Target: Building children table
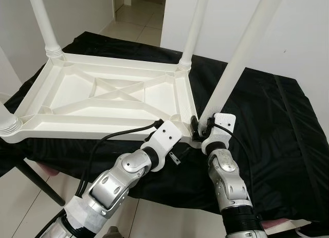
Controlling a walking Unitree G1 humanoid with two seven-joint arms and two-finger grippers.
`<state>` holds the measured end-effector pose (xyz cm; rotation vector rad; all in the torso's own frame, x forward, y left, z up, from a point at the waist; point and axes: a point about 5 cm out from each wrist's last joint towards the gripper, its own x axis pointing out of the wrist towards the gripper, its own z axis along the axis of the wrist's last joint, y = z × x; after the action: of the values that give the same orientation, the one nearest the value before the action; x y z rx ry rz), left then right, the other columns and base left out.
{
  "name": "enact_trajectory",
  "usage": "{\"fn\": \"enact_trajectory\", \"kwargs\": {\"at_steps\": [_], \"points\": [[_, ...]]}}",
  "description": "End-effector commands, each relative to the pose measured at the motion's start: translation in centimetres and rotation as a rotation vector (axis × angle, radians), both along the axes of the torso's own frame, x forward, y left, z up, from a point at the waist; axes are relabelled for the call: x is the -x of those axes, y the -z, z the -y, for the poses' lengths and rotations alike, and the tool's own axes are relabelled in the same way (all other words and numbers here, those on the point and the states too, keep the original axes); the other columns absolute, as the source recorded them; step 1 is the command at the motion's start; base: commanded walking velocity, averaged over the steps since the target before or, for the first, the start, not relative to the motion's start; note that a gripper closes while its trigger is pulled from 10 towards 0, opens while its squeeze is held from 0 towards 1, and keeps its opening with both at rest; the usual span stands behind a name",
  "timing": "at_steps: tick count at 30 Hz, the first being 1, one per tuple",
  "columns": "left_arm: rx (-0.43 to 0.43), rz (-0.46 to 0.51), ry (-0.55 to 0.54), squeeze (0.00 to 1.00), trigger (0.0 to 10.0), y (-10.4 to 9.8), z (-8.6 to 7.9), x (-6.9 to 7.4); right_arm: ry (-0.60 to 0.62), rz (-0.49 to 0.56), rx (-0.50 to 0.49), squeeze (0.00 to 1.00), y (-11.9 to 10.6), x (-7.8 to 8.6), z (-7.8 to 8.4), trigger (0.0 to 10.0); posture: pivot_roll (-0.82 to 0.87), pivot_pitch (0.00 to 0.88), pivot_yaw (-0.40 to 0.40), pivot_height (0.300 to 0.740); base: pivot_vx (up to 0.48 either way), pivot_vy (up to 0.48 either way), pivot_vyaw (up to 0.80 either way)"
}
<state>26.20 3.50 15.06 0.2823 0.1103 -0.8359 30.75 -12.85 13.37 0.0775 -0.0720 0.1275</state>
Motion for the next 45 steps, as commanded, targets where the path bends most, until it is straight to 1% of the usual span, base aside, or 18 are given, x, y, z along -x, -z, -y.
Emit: {"fn": "enact_trajectory", "kwargs": {"at_steps": [1,3,7,8,10,11,14,17,19,20,21,22,23,29,34,42,44,45], "points": [[-0.004,-0.036,0.096,0.0,10.0,0.5,0.4,0.6,-0.026,-0.003,-0.008,1.0,-0.1,0.0,0.1,10.0,0.16,0.009,-0.101,0.74,0.0,0.0,0.0],[-0.005,-0.036,0.099,0.0,10.0,0.4,0.4,0.6,-0.084,0.0,0.01,1.0,-0.3,-0.1,0.6,10.0,0.16,0.008,-0.099,0.74,0.0,0.0,0.0],[-0.005,-0.038,0.101,0.0,10.0,0.4,0.4,0.6,-0.139,0.009,0.04,1.0,-0.4,-0.3,1.0,10.0,0.16,0.009,-0.096,0.74,0.0,0.0,0.0],[-0.005,-0.039,0.105,0.0,10.0,0.4,0.3,0.6,-0.212,0.013,0.07,0.0,-0.6,-0.5,1.4,10.0,0.16,0.011,-0.093,0.74,0.0,0.0,0.0],[-0.007,-0.041,0.11,0.0,10.0,0.4,0.3,0.6,-0.346,0.017,0.12,0.0,-0.8,-0.9,2.0,10.0,0.16,0.011,-0.09,0.74,0.0,0.0,0.0],[-0.007,-0.042,0.111,0.0,10.0,0.4,0.3,0.6,-0.379,0.019,0.136,0.0,-0.8,-1.1,2.2,10.0,0.16,0.011,-0.09,0.74,0.0,0.0,0.0],[-0.008,-0.041,0.111,0.0,10.0,0.3,0.3,0.6,-0.425,0.026,0.175,0.0,-0.7,-1.3,2.5,10.0,0.16,0.01,-0.089,0.74,0.0,0.0,0.0],[-0.008,-0.039,0.111,0.0,10.0,0.3,0.2,0.6,-0.437,0.024,0.18,0.0,-0.7,-1.5,2.6,10.0,0.16,0.011,-0.091,0.74,0.0,0.0,0.0],[-0.007,-0.037,0.109,0.0,10.0,0.2,0.3,0.5,-0.519,0.005,0.178,0.0,-0.3,-2.0,2.6,10.0,0.17,0.011,-0.09,0.74,0.0,0.0,0.0],[-0.007,-0.037,0.109,0.0,10.0,0.2,0.3,0.5,-0.519,0.005,0.178,0.0,-0.3,-2.0,2.6,10.0,0.17,0.011,-0.09,0.74,0.0,0.0,0.0],[-0.006,-0.037,0.108,0.0,10.0,0.2,0.3,0.5,-0.544,0.001,0.18,0.0,-0.2,-2.1,2.6,4.7,0.17,0.013,-0.089,0.74,0.0,0.0,0.0],[-0.006,-0.037,0.108,0.0,10.0,0.2,0.3,0.5,-0.563,-0.003,0.179,0.0,-0.1,-2.1,2.5,4.7,0.17,0.013,-0.089,0.74,0.0,0.0,0.0],[-0.005,-0.038,0.107,0.0,10.0,0.2,0.3,0.5,-0.582,-0.008,0.187,0.0,0.0,-2.2,2.5,0.0,0.17,0.013,-0.088,0.74,0.0,0.0,0.0],[-0.003,-0.04,0.104,0.0,10.0,0.1,0.2,0.5,-0.636,-0.02,0.203,0.0,0.4,-2.5,3.0,0.0,0.17,0.018,-0.088,0.74,0.0,0.0,0.0],[-0.004,-0.038,0.102,0.0,10.0,0.0,0.2,0.4,-0.642,-0.019,0.205,0.0,0.4,-2.5,3.3,0.0,0.16,0.025,-0.089,0.74,0.0,0.0,0.0],[0.002,-0.044,0.103,0.0,10.0,0.0,0.2,0.6,-0.594,-0.006,0.173,0.0,0.2,-2.3,3.7,0.0,0.15,0.036,-0.088,0.74,0.0,0.0,0.0],[0.001,-0.045,0.105,0.0,10.0,0.1,0.2,0.7,-0.566,0.002,0.162,0.0,0.1,-2.2,3.7,0.0,0.14,0.042,-0.089,0.74,0.0,0.0,0.0],[0.001,-0.046,0.106,0.0,10.0,0.1,0.2,0.7,-0.521,0.01,0.154,0.0,0.0,-2.0,3.7,0.0,0.14,0.042,-0.089,0.74,0.0,0.0,0.0]]}}
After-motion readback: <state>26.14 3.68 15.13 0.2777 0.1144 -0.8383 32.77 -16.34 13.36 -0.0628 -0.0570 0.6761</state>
